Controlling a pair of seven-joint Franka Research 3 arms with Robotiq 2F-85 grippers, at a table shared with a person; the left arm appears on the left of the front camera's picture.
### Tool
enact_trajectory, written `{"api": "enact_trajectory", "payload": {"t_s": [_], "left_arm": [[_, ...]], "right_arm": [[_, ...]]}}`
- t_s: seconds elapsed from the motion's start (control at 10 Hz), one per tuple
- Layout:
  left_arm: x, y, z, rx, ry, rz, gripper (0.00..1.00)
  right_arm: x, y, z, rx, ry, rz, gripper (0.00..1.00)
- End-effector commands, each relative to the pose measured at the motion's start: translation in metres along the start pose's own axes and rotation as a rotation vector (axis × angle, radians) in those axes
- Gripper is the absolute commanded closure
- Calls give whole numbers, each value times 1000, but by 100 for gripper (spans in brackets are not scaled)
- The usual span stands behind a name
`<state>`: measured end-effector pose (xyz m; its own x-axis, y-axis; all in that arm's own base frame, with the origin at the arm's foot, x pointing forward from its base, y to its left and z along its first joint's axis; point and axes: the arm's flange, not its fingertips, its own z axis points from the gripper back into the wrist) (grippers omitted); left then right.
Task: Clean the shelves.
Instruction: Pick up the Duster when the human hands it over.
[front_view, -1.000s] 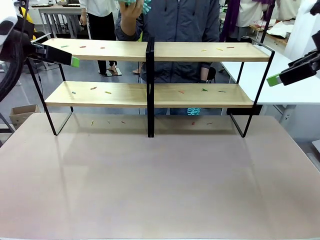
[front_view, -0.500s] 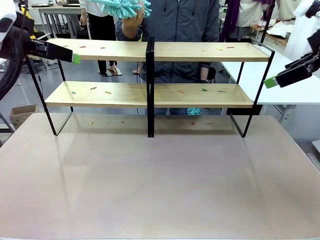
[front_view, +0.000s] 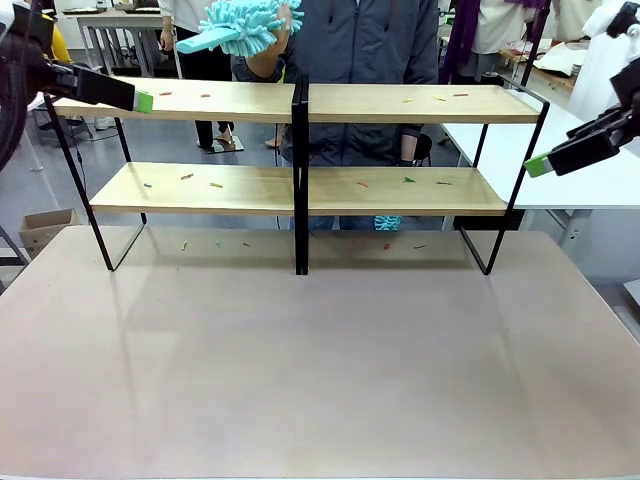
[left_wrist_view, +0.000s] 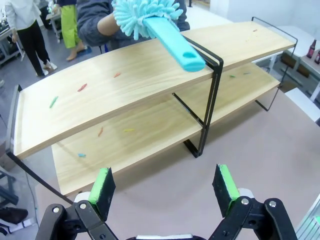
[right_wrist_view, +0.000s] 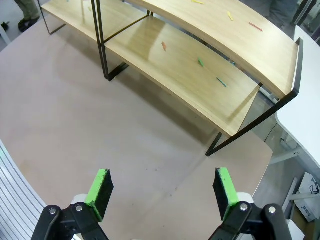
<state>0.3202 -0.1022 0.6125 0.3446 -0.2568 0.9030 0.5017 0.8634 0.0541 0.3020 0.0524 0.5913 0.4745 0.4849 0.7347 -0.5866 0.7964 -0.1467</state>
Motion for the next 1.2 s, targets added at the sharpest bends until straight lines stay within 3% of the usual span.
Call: {"api": "enact_trajectory", "payload": {"t_s": [0.0, 0.1, 0.2, 0.5, 0.6, 0.8, 1.1], "left_arm": [[-189, -46, 59, 2, -24, -20, 0], [-187, -47, 59, -2, -21, -6, 0], [2, -1, 5, -2, -6, -6, 0], [2, -1, 5, -2, -6, -6, 0], [2, -1, 5, -2, -6, -6, 0], [2, -1, 5, -2, -6, -6, 0], [2, -1, 5, -2, -6, -6, 0]], "right_arm": [[-126, 58, -34, 19, -48, 22, 0], [-125, 59, -34, 21, -46, 21, 0], [0, 0, -1, 0, 0, 0, 0], [8, 1, -1, 18, -10, 1, 0], [28, 5, -17, 28, 12, -30, 0], [61, 16, -40, 17, -35, -155, 0], [71, 35, -28, 48, -40, -216, 0]]}}
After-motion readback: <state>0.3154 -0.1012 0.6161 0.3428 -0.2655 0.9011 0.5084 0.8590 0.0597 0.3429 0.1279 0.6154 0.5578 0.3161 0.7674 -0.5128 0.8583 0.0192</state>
